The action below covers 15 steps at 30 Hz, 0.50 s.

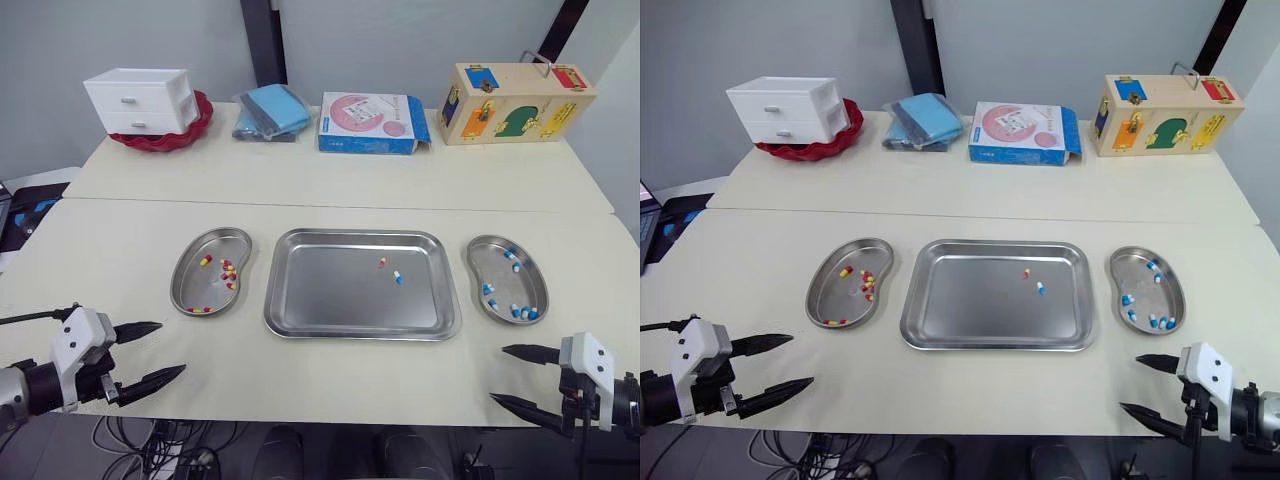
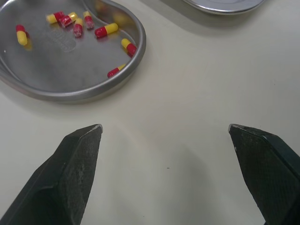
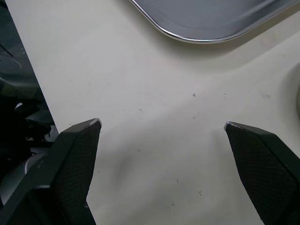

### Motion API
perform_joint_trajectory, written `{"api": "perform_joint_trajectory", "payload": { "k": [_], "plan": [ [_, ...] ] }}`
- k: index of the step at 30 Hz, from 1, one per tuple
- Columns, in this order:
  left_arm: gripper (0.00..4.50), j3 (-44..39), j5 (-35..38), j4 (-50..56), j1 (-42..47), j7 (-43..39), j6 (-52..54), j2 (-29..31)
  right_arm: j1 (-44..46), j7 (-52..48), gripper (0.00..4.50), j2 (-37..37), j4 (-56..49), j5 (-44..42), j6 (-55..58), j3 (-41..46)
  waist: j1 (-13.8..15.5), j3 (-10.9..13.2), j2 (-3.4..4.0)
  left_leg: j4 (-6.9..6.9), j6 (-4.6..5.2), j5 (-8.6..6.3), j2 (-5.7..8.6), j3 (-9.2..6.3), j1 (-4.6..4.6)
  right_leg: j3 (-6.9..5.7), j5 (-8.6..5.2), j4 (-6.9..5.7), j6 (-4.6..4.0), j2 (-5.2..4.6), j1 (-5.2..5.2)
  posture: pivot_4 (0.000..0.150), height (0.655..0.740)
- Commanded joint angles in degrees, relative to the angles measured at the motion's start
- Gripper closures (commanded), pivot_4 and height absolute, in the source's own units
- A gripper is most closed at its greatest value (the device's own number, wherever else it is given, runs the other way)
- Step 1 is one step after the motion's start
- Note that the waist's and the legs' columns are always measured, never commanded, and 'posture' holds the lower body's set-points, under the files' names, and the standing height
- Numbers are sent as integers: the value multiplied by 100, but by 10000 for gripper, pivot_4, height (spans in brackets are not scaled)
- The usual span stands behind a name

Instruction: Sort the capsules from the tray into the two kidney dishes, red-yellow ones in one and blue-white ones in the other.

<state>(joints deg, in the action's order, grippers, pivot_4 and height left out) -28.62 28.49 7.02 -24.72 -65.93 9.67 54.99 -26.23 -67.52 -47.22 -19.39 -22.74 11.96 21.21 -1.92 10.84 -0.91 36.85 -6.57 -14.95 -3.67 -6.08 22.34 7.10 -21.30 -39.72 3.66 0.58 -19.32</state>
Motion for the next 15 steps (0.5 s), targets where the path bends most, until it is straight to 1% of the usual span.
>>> {"api": "perform_joint_trajectory", "payload": {
  "k": [1,7,10,13,15],
  "plan": [
    [0,-138,-107,74,-7,-116,56,113,16,2,447,8,-100,-95,-91,44,0,0,0,0,0,0,0,1,0,1,0,0,0,0,0,1500,7400],
    [0,-41,-173,80,312,-111,192,80,-39,63,447,57,-256,-165,-36,38,3,0,0,0,0,0,0,-1,0,-1,0,0,0,0,1,1500,7400],
    [0,37,-131,198,485,-176,348,131,-247,96,447,184,-452,-220,-100,24,4,0,0,-1,0,0,0,0,1,0,0,2,0,0,1,1500,7400],
    [0,185,-27,367,832,-125,544,108,-392,249,447,499,-646,-283,-265,-27,18,-1,-1,-2,0,0,0,-6,3,-6,0,3,0,0,2,1500,7400],
    [0,413,177,625,1281,-1,923,106,-481,422,447,741,-824,-400,-221,-80,28,-2,-4,0,-1,0,1,-7,4,-7,0,2,0,-2,3,1500,7400]
  ]
}}
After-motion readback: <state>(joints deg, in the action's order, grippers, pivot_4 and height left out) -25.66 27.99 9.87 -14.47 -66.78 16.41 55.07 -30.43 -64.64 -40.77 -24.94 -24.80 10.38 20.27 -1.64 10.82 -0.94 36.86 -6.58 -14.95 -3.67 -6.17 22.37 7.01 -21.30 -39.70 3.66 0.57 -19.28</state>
